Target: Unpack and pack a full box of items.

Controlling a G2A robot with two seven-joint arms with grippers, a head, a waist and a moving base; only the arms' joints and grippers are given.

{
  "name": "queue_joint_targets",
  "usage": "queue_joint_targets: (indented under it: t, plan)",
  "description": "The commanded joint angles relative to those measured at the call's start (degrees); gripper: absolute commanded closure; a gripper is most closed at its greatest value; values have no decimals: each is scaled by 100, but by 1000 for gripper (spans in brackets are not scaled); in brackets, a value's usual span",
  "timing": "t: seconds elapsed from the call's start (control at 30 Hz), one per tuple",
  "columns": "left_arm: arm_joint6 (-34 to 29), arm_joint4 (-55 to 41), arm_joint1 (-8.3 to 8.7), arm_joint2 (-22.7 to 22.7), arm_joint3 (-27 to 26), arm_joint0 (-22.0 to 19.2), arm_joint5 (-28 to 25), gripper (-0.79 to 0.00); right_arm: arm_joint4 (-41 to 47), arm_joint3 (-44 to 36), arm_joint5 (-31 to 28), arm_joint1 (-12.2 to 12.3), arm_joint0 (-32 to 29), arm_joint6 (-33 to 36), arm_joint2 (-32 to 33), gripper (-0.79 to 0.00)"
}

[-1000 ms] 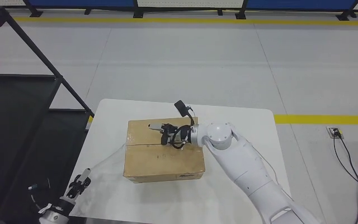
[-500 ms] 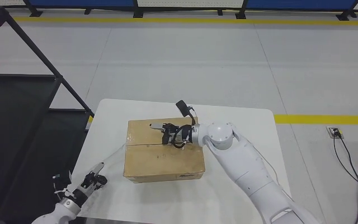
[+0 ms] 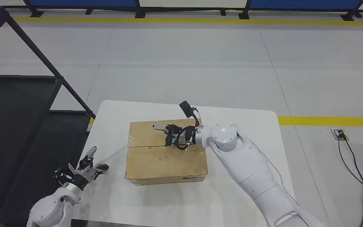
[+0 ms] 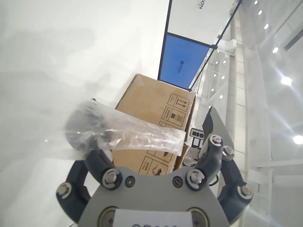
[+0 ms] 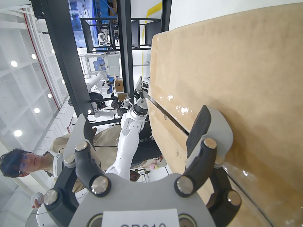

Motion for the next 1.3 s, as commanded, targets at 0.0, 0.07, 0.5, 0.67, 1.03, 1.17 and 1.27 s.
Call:
queue_joint_targets:
  t: [0.0, 0.07, 0.5, 0.67, 1.03, 1.17, 1.27]
  plan:
    - [80, -98, 1, -39, 36, -48, -72, -785, -11, -19, 6, 6, -13, -7, 16, -785]
    - [99, -211, 1, -66, 15, -82, -157, -785, -27, -38, 25, 14, -26, 1, 30, -785]
    - [1292, 117, -24, -212, -1165, 379, -999, -785, -91, -235, 18, 102, -189, 2, 232, -785]
    - [2224, 693, -76, -100, -1857, 722, -1278, -785, -105, -317, 13, 146, -269, 13, 329, -785]
    - [2815, 1473, -113, 116, -2764, 815, -1175, -785, -94, -639, -197, 324, -598, 93, 760, -785]
    - [3022, 1824, -127, 220, -3050, 799, -1125, -785, -95, -888, -270, 431, -820, 125, 1030, -785]
    - [3102, 2063, -136, 320, -3270, 776, -1057, -785, -67, -1126, -338, 521, -1034, 143, 1282, -785]
